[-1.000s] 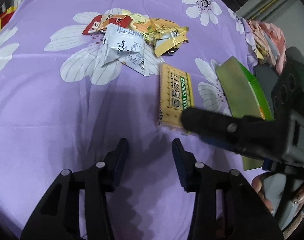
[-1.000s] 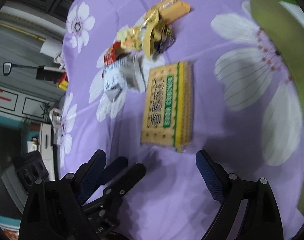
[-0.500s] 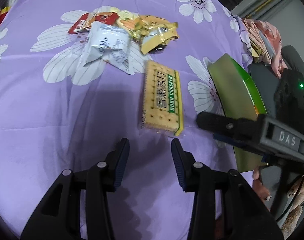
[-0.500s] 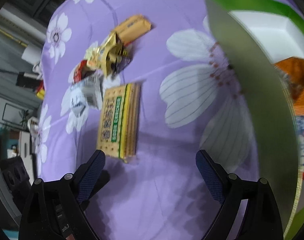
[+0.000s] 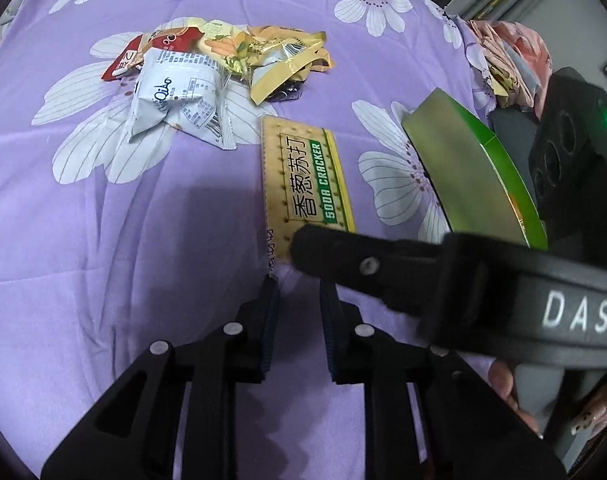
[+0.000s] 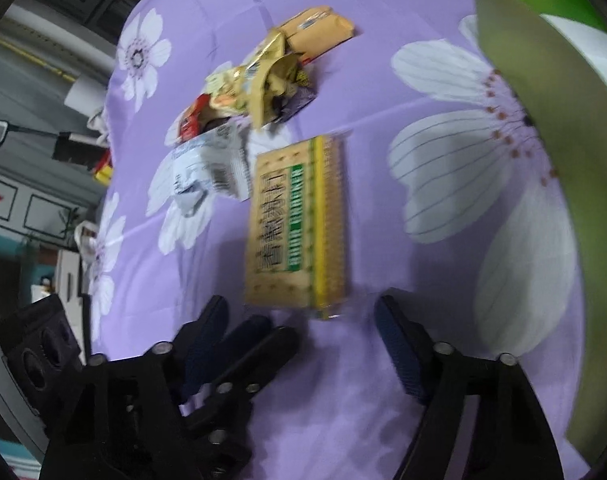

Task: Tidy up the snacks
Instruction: 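Grasp the soda cracker pack with the right gripper and lift it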

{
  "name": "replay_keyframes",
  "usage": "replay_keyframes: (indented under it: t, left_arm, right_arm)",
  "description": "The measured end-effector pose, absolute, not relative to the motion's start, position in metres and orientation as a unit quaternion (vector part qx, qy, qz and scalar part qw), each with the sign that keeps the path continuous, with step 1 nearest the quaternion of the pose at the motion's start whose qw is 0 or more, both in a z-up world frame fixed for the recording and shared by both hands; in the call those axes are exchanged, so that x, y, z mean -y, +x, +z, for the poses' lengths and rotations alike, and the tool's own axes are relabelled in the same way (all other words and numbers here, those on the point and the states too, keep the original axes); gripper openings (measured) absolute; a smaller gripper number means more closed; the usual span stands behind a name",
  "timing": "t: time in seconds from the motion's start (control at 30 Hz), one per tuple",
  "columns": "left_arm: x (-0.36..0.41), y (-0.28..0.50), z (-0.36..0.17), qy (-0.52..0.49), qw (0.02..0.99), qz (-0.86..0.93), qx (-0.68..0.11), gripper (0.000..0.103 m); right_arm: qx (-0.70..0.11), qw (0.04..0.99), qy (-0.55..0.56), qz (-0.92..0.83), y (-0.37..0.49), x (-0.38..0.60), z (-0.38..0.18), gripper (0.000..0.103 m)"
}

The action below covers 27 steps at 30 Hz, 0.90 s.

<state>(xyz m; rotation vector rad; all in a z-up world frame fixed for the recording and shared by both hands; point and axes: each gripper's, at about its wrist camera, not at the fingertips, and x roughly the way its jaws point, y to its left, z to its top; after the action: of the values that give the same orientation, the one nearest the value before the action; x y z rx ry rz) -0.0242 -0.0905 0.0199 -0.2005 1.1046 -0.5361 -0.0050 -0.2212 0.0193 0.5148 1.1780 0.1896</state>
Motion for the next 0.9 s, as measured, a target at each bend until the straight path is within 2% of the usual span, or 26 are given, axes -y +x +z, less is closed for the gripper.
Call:
replay_keyframes:
  t: [0.3,0.53,0.63,0.67,0.7,0.73,0.8,0.9]
  left_arm:
    - [0.078,-0.026,0.028,-0.097,0.819,-0.233,-0.515,0.017]
    - [0.070,-0.017,0.032,-0.111,0.826,-0.219,-0.507,0.021]
    - [0.070,-0.006,0.041,-0.116,0.830,-0.221,-0.500,0.031]
    - [0.073,-0.001,0.043,-0.109,0.832,-0.219,-0.498,0.031]
    - [0.076,0.004,0.045,-0.096,0.834,-0.211,-0.500,0.030]
    - [0.078,0.007,0.046,-0.092,0.837,-0.206,-0.499,0.029]
    - [0.081,0.012,0.046,-0.101,0.832,-0.222,-0.499,0.029]
    - [0.090,0.021,0.037,-0.113,0.813,-0.241,-0.518,0.029]
  right_arm:
    - [-0.521,0.812,0.255,0.062,-0.018,0.248,0.040,0.076]
    - [-0.505,0.816,0.275,0.051,-0.012,0.256,0.037,0.076]
    - [-0.498,0.821,0.268,0.078,-0.003,0.246,0.043,0.076]
    - [-0.494,0.824,0.264,0.083,0.002,0.244,0.046,0.076]
    - [-0.490,0.827,0.260,0.089,0.006,0.243,0.048,0.071]
    - [-0.487,0.829,0.258,0.093,0.012,0.242,0.049,0.061]
    - [-0.496,0.822,0.267,0.092,0.023,0.245,0.044,0.054]
    - [-0.518,0.803,0.285,0.081,0.035,0.251,0.028,0.052]
